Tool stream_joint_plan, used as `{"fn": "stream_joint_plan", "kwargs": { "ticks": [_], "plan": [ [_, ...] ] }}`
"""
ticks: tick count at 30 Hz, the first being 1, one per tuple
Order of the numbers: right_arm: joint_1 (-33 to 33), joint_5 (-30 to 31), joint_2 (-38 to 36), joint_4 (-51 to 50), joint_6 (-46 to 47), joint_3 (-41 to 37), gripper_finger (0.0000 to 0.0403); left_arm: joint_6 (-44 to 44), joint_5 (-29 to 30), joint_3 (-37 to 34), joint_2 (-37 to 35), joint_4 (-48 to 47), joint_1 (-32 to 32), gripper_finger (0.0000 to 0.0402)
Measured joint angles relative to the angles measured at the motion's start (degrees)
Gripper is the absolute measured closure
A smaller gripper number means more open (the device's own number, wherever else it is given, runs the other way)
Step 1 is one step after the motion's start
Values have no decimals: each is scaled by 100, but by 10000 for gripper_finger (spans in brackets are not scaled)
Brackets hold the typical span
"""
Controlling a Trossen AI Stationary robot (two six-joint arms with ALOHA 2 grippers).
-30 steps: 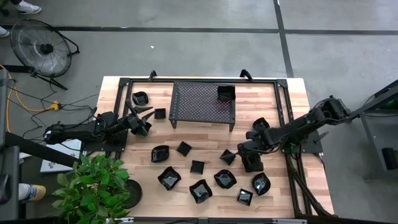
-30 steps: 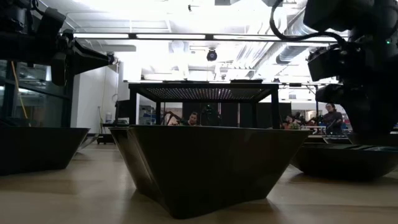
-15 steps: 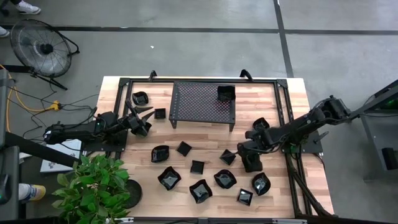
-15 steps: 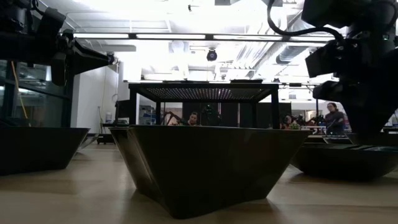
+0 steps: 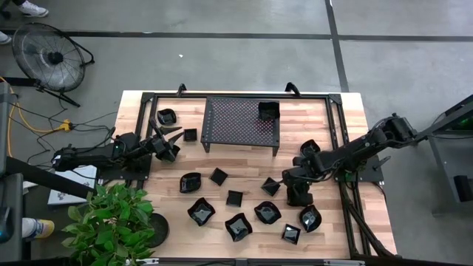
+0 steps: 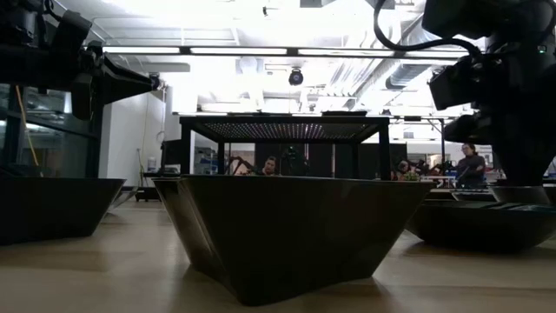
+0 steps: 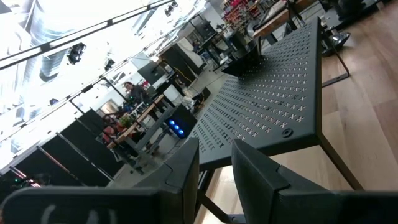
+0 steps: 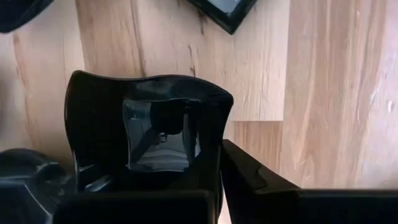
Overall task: Pick & Place Mini shaped plates
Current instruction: Stack the distorted square plate on the distorted square plate on the shelf
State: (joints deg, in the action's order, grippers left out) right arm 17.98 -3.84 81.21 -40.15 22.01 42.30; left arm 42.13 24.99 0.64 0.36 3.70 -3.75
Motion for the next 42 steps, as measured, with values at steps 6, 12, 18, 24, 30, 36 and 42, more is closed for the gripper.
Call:
{"fn": "stream_joint_plan", "kwargs": {
  "ticks": [6,12,18,24,30,36,42],
  "plan": [
    [-70,-30,0,-257,393,66,401,2,-2,0,2,0,0,309],
    [-255,-101,0,-675,397,572,402,2,0,0,0,2,0,309],
    [-470,-273,2,-1448,73,1403,402,0,2,0,0,0,0,309],
    [-812,-249,2,-2501,-392,2399,403,2,2,0,0,1,1,309],
    [-1283,42,2,-3193,-959,3378,403,0,2,0,1,2,0,309],
    [-1788,51,2,-3337,-1305,4011,403,0,2,0,0,2,0,309],
    [-2328,139,2,-3291,-843,4229,403,2,4,0,2,2,1,309]
  ]
}}
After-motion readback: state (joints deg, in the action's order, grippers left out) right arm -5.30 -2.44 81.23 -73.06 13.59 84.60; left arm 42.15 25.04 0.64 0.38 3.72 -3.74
